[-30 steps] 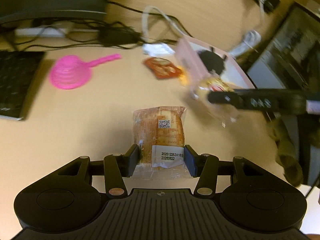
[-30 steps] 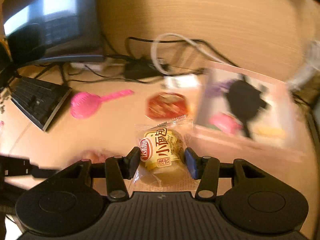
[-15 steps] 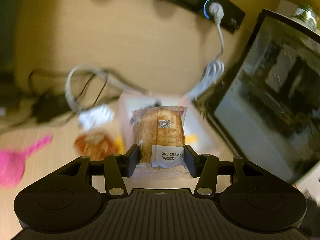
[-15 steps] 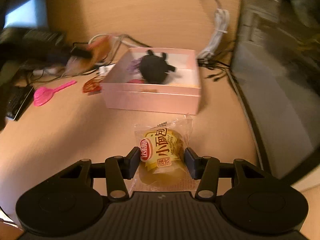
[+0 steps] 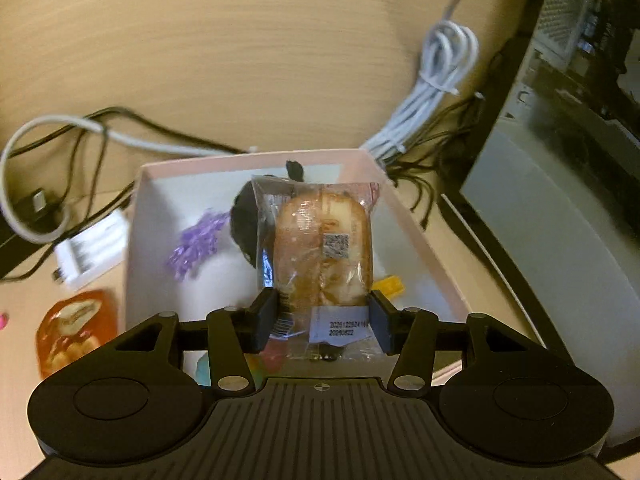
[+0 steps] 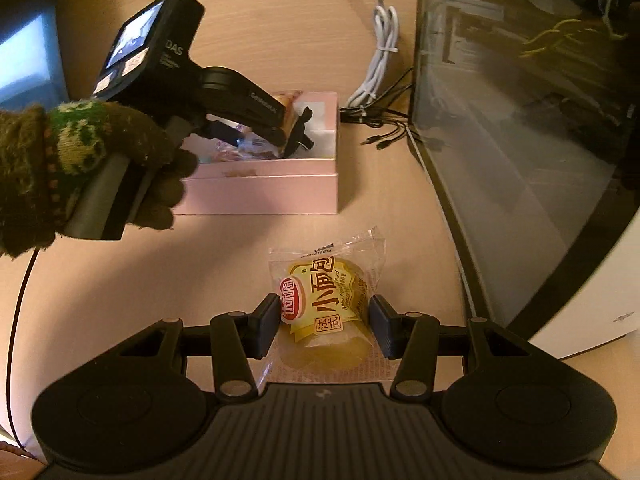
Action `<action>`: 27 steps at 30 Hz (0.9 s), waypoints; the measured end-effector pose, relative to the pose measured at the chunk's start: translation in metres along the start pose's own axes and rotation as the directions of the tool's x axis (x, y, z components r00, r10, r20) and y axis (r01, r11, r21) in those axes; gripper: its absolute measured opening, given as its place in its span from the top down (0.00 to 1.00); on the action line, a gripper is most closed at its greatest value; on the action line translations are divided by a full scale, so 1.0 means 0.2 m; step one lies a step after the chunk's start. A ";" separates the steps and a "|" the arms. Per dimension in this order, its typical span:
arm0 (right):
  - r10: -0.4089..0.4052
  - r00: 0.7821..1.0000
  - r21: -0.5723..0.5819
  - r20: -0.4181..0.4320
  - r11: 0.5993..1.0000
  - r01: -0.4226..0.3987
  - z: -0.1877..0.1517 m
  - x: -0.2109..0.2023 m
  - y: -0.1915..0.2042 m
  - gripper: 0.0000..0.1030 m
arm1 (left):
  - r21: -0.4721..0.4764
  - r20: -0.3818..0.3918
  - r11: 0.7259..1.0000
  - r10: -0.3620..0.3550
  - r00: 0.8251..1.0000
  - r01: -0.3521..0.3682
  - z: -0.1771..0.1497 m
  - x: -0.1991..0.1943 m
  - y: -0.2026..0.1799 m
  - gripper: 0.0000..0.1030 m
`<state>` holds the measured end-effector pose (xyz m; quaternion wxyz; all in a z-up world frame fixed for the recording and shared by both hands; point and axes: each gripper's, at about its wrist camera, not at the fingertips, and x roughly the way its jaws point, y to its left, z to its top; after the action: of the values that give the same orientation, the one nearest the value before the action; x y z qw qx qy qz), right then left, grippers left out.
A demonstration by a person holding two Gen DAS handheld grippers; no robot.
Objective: Organize objects
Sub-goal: 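Lower the bread roll into the pink box and open the left tool, then lower the yellow snack bag into the pink box and open the right tool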
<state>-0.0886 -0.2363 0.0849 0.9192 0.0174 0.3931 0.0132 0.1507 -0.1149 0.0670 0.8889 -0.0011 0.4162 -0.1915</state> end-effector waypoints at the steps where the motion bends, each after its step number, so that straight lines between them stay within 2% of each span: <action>1: -0.003 1.000 0.001 0.001 1.000 0.003 0.00 0.00 -0.01 0.53 | -0.007 -0.013 1.000 -0.014 1.000 0.014 0.01 0.01 0.00 0.46; 4: -0.003 1.000 0.009 -0.001 1.000 0.003 0.01 0.02 -0.03 0.53 | -0.005 -0.125 1.000 -0.019 0.992 0.018 -0.01 0.06 0.02 0.49; 6: -0.002 1.000 0.007 0.002 1.000 0.002 0.02 0.03 -0.03 0.53 | -0.021 -0.118 0.999 -0.029 0.993 0.027 -0.05 0.02 0.05 0.50; 10: 0.014 1.000 -0.002 0.003 1.000 -0.014 0.05 0.05 -0.02 0.53 | -0.025 0.035 0.997 -0.071 0.997 0.072 -0.08 -0.15 0.08 0.50; 14: 0.004 1.000 -0.017 0.003 1.000 -0.004 0.09 0.07 0.01 0.53 | -0.055 0.197 0.995 -0.068 0.978 0.080 -0.07 -0.39 0.13 0.50; 17: 0.022 1.000 -0.016 0.014 1.000 -0.022 0.13 0.07 0.03 0.53 | -0.127 0.257 0.987 -0.059 0.965 0.095 -0.13 -0.56 0.24 0.50; 21: 0.069 0.997 0.004 0.030 0.998 -0.069 0.25 0.09 0.03 0.53 | -0.201 0.247 0.978 -0.007 0.969 0.058 -0.31 -0.72 0.43 0.50; 25: 0.069 0.989 0.027 0.128 0.997 -0.073 0.50 0.12 0.06 0.53 | -0.280 0.185 0.960 0.051 0.981 0.003 -0.55 -0.83 0.60 0.51; 27: 0.090 0.985 0.041 0.145 0.995 -0.096 0.63 0.18 0.07 0.53 | -0.329 0.159 0.944 0.069 0.985 -0.013 -0.65 -0.87 0.67 0.51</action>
<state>0.0278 -0.2228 0.1470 0.9428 0.0585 0.3251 0.0454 -0.0021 0.0887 0.0894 0.9121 -0.1560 0.3655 -0.1006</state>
